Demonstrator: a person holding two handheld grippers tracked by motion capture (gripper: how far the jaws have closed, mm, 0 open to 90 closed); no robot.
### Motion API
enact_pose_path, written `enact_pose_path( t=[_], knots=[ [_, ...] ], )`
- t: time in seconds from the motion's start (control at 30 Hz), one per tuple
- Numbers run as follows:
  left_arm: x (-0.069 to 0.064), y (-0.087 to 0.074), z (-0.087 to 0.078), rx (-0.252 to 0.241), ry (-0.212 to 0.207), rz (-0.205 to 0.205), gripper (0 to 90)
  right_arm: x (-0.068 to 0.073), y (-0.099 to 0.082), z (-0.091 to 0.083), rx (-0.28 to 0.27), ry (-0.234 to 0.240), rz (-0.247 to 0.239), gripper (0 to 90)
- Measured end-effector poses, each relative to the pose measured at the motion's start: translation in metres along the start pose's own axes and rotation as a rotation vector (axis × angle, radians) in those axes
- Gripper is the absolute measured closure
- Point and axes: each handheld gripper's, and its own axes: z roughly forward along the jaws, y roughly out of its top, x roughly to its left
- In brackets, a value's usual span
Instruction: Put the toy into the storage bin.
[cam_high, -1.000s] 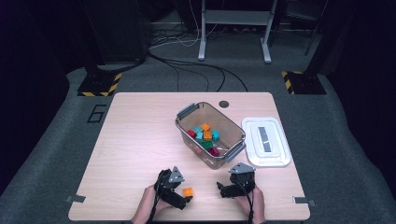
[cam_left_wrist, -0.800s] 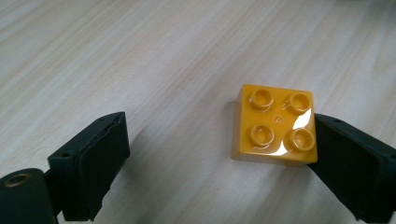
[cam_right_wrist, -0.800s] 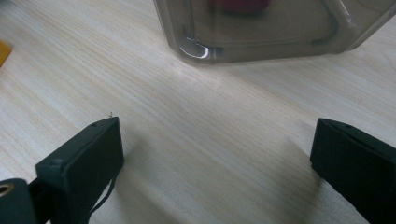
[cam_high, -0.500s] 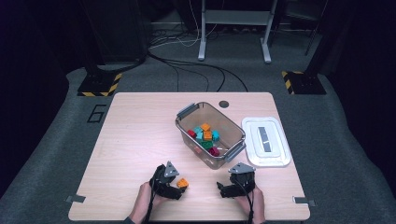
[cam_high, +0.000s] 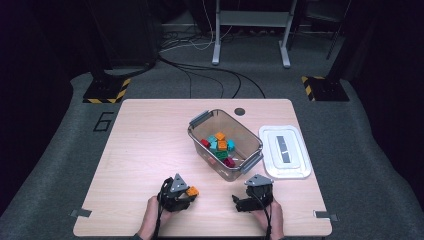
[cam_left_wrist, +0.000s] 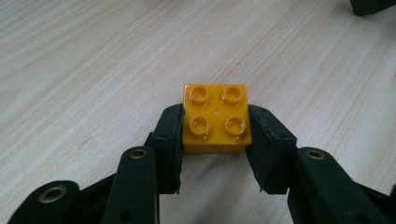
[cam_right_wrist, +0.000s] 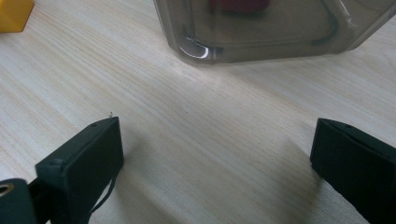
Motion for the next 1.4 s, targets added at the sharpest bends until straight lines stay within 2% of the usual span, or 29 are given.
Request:
enact_pose_path(
  t=[0.43, 0.57, 0.8, 1.17, 1.4],
  knots=[
    [0.008, 0.004, -0.007, -0.012, -0.002, -0.006, 58.7, 0.0, 0.0, 0.0, 0.0, 0.0, -0.001, 1.7],
    [0.01, 0.007, -0.01, -0.009, 0.008, 0.006, 58.7, 0.0, 0.0, 0.0, 0.0, 0.0, 0.0, 1.8],
    [0.015, 0.011, -0.016, -0.034, 0.024, 0.002, 58.7, -0.001, 0.0, 0.0, 0.003, 0.001, -0.009, 1.8],
    [0.024, 0.026, -0.029, -0.052, 0.058, 0.001, 58.7, -0.001, 0.0, 0.0, 0.002, 0.0, -0.009, 1.8],
    [0.031, 0.035, -0.034, -0.056, 0.057, 0.001, 58.7, -0.001, 0.0, 0.0, 0.003, 0.001, -0.009, 1.8]
  ],
)
